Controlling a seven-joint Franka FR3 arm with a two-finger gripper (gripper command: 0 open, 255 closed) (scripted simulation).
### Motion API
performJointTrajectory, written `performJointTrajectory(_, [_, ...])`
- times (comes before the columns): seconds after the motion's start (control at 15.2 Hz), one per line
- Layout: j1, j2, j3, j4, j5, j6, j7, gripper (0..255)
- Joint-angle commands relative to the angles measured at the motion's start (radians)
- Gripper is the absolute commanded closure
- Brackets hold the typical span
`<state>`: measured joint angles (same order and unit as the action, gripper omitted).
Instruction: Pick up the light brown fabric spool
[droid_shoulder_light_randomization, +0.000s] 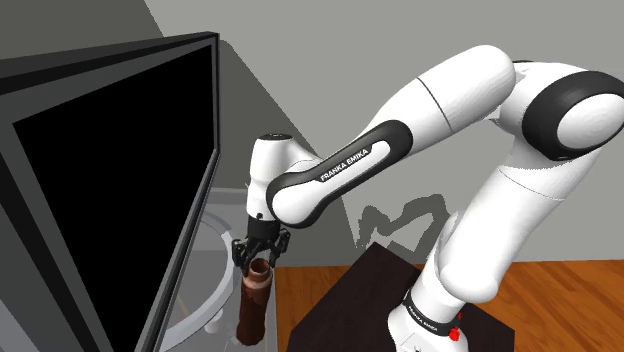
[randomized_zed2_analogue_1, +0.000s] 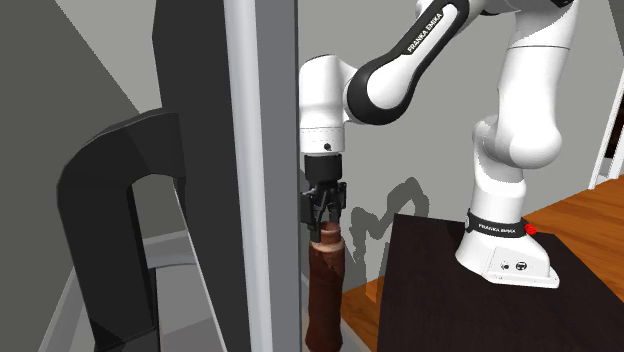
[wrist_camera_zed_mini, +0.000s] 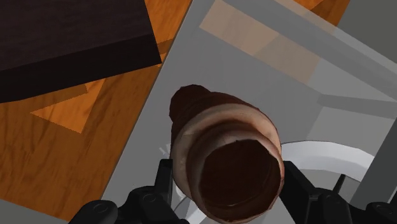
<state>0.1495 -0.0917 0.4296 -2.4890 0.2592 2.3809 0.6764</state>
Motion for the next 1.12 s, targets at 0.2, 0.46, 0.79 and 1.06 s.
performJointTrajectory(0.2, [0.0,-0.033,-0.004,0.011,0.007,-0.044,-0.003,255])
performJointTrajectory(0.46, [0.0,-0.073,-0.01,0.033,0.013,-0.105,-0.004,255])
performJointTrajectory(0.79, [0.0,-0.118,-0.019,0.064,0.018,-0.18,-0.003,255])
performJointTrajectory(1.06, [0.0,-0.143,-0.025,0.087,0.019,-0.227,-0.001,255])
